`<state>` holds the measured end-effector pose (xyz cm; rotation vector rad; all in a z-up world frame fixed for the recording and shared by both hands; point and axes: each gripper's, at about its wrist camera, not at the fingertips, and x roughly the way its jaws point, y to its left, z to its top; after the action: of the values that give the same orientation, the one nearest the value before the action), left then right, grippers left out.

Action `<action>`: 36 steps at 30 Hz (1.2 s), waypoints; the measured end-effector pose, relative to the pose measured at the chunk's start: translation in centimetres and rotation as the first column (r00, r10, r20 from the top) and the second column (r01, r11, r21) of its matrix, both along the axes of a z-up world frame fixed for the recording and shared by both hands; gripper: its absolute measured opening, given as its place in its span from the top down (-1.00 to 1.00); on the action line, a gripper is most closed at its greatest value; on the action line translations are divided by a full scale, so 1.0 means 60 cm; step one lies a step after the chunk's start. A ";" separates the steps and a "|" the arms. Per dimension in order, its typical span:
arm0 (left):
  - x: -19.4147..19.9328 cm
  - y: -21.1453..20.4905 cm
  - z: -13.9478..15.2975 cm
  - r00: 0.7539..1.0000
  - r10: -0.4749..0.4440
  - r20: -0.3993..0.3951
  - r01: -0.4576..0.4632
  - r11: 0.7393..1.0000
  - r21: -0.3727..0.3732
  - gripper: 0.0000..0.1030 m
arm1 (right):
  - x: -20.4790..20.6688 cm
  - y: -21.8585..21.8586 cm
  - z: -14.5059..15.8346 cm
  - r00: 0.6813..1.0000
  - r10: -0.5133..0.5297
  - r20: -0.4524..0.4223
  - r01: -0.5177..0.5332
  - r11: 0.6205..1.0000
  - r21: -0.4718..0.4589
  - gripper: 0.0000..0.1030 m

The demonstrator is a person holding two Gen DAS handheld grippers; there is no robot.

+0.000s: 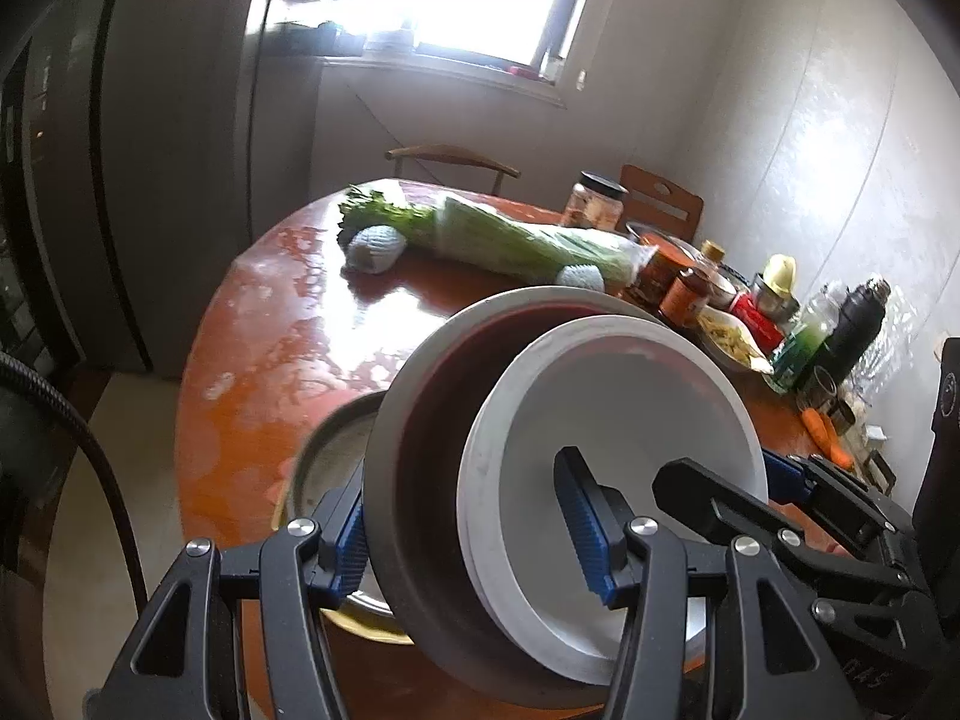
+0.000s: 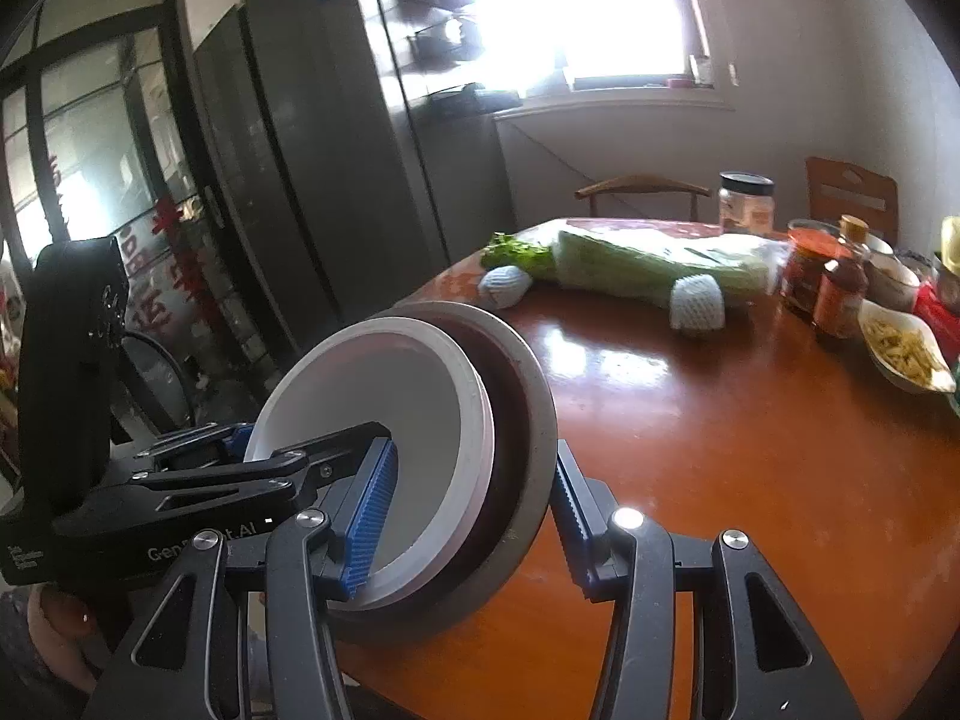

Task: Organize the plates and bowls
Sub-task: 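Lift the steel bowl with the cups and carry it toward the plate stack, then lower the steel bowl onto the steel tray atop the plate stack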

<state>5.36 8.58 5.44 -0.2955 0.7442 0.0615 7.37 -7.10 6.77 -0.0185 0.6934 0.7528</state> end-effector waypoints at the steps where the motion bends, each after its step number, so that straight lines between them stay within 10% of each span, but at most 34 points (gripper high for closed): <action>1: -0.002 0.006 0.000 1.000 0.005 0.002 -0.005 1.000 -0.003 -0.08 | 0.000 0.008 0.002 1.000 0.007 0.002 -0.007 1.000 -0.001 -0.01; 36: 0.023 0.099 -0.102 0.992 0.080 -0.101 -0.083 0.996 -0.025 -0.08 | 0.051 0.122 -0.094 0.993 0.075 -0.095 -0.083 0.993 -0.083 -0.01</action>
<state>6.74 14.49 -0.71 -0.3530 0.8331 0.1441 10.42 0.23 1.12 -0.0916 0.8160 0.8030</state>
